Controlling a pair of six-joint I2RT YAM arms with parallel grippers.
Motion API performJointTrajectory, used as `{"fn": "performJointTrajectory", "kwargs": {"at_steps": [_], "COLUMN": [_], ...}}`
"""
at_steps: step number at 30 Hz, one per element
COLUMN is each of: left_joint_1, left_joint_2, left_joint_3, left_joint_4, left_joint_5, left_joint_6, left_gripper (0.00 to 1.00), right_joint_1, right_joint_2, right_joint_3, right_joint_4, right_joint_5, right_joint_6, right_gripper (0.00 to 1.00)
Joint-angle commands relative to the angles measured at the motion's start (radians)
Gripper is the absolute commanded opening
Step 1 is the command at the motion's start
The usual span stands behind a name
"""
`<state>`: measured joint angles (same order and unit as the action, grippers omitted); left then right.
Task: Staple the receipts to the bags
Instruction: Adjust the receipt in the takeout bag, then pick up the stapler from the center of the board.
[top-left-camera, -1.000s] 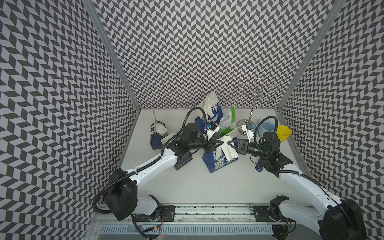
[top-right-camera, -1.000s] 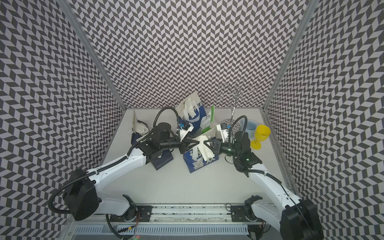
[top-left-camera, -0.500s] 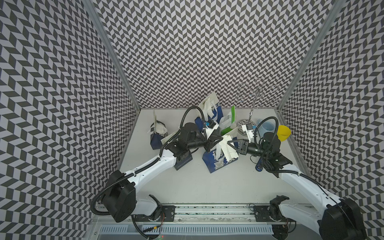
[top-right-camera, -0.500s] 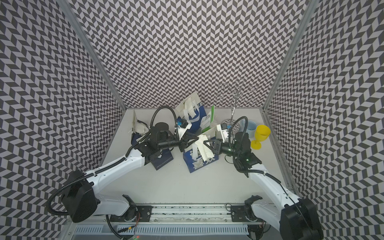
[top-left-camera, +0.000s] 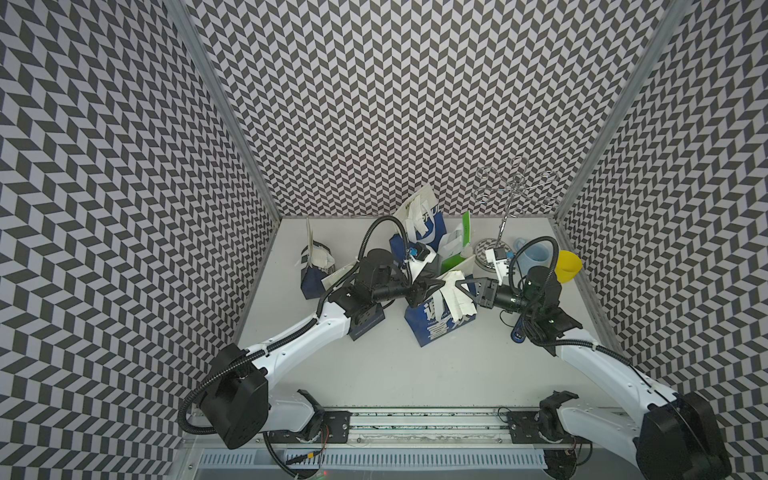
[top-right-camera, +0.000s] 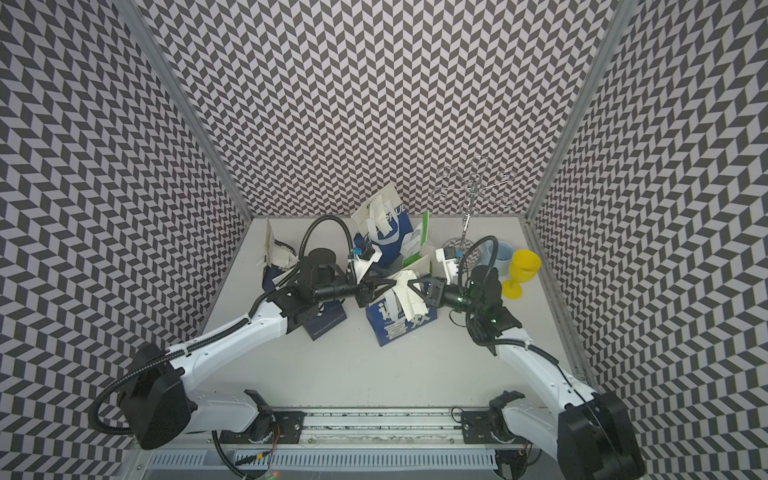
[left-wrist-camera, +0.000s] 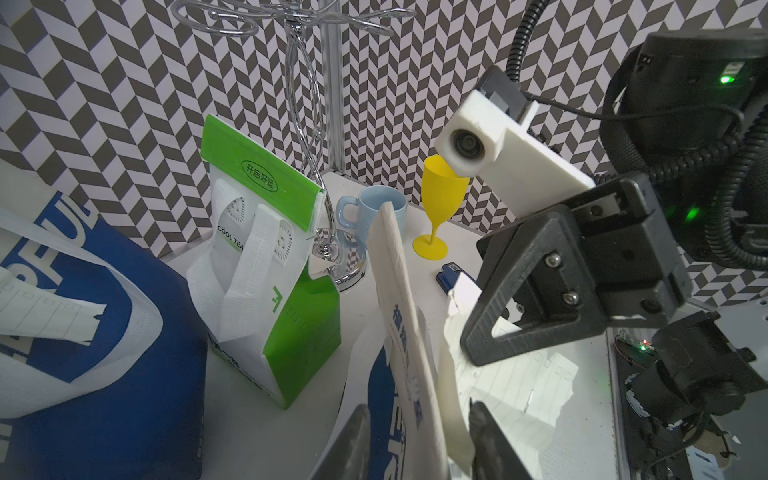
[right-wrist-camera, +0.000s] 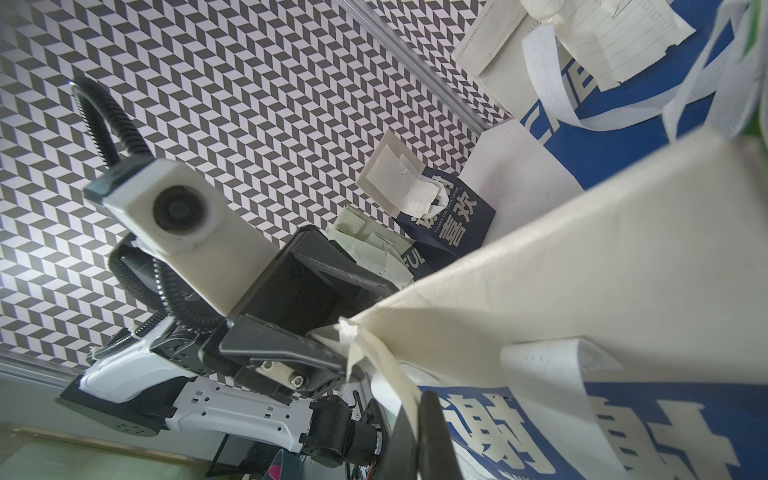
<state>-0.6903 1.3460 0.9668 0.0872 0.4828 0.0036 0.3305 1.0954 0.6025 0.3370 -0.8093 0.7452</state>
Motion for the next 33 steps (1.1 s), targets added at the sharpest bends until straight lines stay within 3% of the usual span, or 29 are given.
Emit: {"fn": "performJointTrajectory", "kwargs": {"at_steps": [1, 5, 11, 14, 17, 20, 22, 25, 28, 30, 33], "left_joint_1": [0.002, 0.001, 0.003, 0.002, 0.000, -0.006, -0.013, -0.045, -0.095, -0.130, -0.174], "left_joint_2": [-0.015, -0.007, 0.007, 0.008, 0.002, -0.005, -0.008, -0.001, 0.018, 0.033, 0.054], "left_joint_3": [-0.004, 0.008, 0.023, 0.029, 0.029, 0.027, 0.026, 0.035, 0.061, 0.081, 0.108], "left_joint_4": [0.013, 0.025, 0.019, 0.008, 0.005, 0.006, 0.006, -0.013, -0.054, -0.081, -0.113], "left_joint_5": [-0.009, -0.019, -0.055, -0.072, -0.082, -0.095, -0.124, -0.235, -0.349, -0.411, -0.476], "left_joint_6": [0.004, -0.005, -0.007, -0.006, -0.005, -0.005, -0.004, 0.008, 0.038, 0.068, 0.098], "left_gripper": [0.40, 0.34, 0.00, 0.00, 0.00, 0.00, 0.00, 0.00, 0.00, 0.00, 0.00], "right_joint_1": [-0.004, -0.005, -0.005, -0.007, -0.011, -0.011, -0.011, -0.011, -0.016, -0.023, -0.054], "right_joint_2": [0.016, 0.027, 0.035, 0.040, 0.032, 0.004, -0.037, -0.123, -0.176, -0.148, -0.074], "right_joint_3": [-0.013, -0.012, -0.010, -0.002, 0.017, 0.036, 0.058, 0.096, 0.114, 0.135, 0.140], "right_joint_4": [0.084, 0.089, 0.065, 0.028, -0.041, -0.126, -0.218, -0.370, -0.563, -0.698, -0.830], "right_joint_5": [-0.018, -0.027, -0.020, 0.005, 0.035, 0.124, 0.222, 0.463, 0.842, 1.027, 1.176], "right_joint_6": [0.020, 0.024, 0.018, 0.006, -0.025, -0.052, -0.091, -0.140, -0.111, -0.100, -0.084], "right_gripper": [0.00, 0.00, 0.00, 0.01, 0.09, 0.42, 0.61, 0.69, 0.77, 0.81, 0.85]}}
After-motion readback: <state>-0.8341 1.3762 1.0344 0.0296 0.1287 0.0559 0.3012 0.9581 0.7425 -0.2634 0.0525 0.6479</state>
